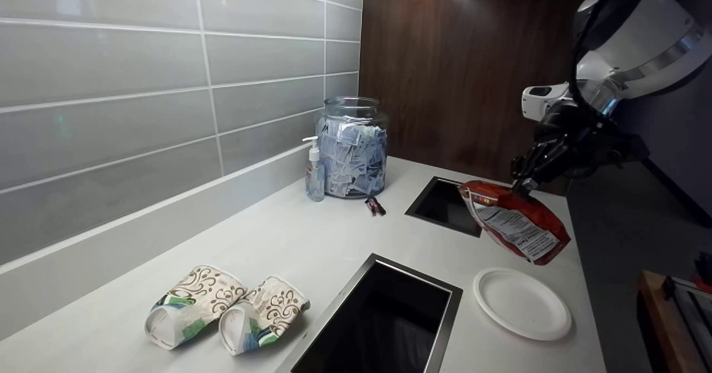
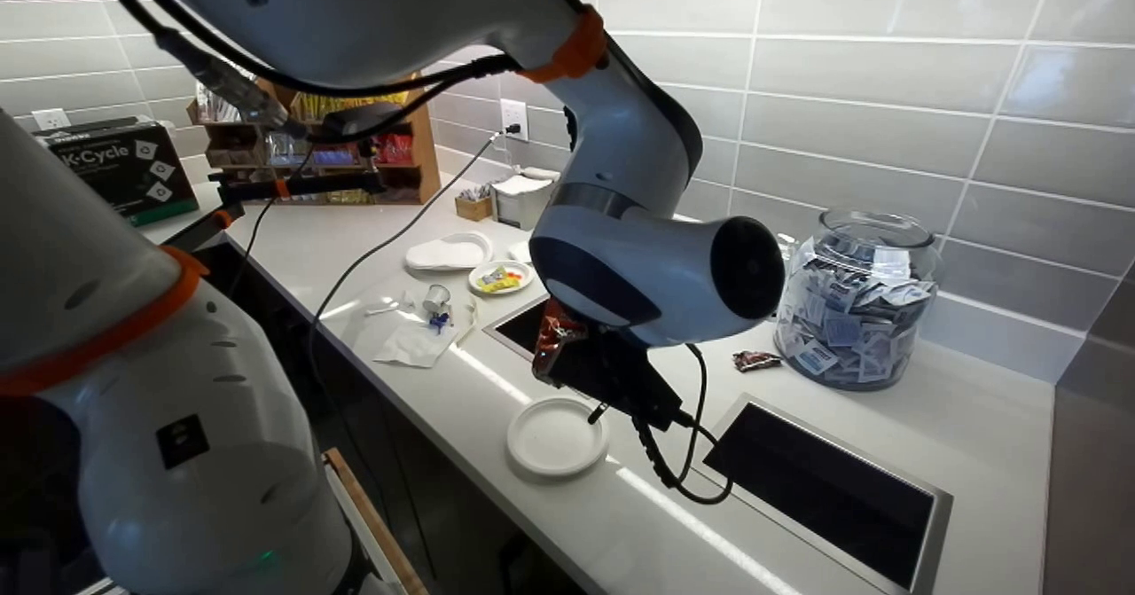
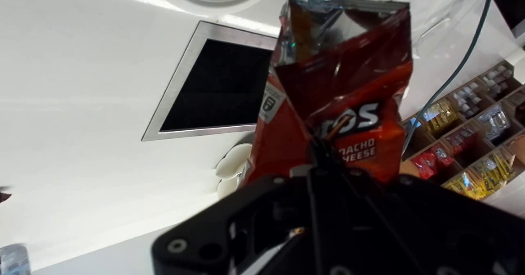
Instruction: Pour the contents in the orange packet onto the white plate then throw the packet in the trash chute on the left.
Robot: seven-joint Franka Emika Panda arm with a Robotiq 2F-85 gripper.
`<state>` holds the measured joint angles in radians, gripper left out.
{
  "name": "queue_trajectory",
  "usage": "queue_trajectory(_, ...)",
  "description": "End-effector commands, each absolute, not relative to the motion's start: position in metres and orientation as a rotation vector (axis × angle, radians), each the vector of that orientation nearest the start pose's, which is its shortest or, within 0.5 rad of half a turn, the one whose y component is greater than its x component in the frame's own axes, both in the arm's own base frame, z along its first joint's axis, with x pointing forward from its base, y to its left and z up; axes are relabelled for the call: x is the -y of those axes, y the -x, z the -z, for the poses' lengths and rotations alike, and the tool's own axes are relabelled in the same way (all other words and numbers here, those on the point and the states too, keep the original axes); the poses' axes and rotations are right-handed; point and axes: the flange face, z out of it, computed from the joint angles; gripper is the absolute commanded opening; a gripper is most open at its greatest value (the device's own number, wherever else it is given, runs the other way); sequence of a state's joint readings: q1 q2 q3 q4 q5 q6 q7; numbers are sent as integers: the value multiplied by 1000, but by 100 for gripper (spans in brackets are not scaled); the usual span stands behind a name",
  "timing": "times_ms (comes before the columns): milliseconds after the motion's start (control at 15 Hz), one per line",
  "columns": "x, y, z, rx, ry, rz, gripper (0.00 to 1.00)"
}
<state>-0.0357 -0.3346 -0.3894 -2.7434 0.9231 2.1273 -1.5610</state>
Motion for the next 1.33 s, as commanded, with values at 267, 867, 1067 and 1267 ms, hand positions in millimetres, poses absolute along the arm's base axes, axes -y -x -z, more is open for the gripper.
queue_trajectory(267, 104, -343, -310, 694, 2129, 648, 0)
queue_trajectory(867, 112, -336, -297, 787, 1977, 677, 0)
queue_trajectory(1067, 114, -340, -293, 800, 1968, 711, 0)
queue_trajectory(1267, 114, -344, -289, 803, 1920, 757, 0)
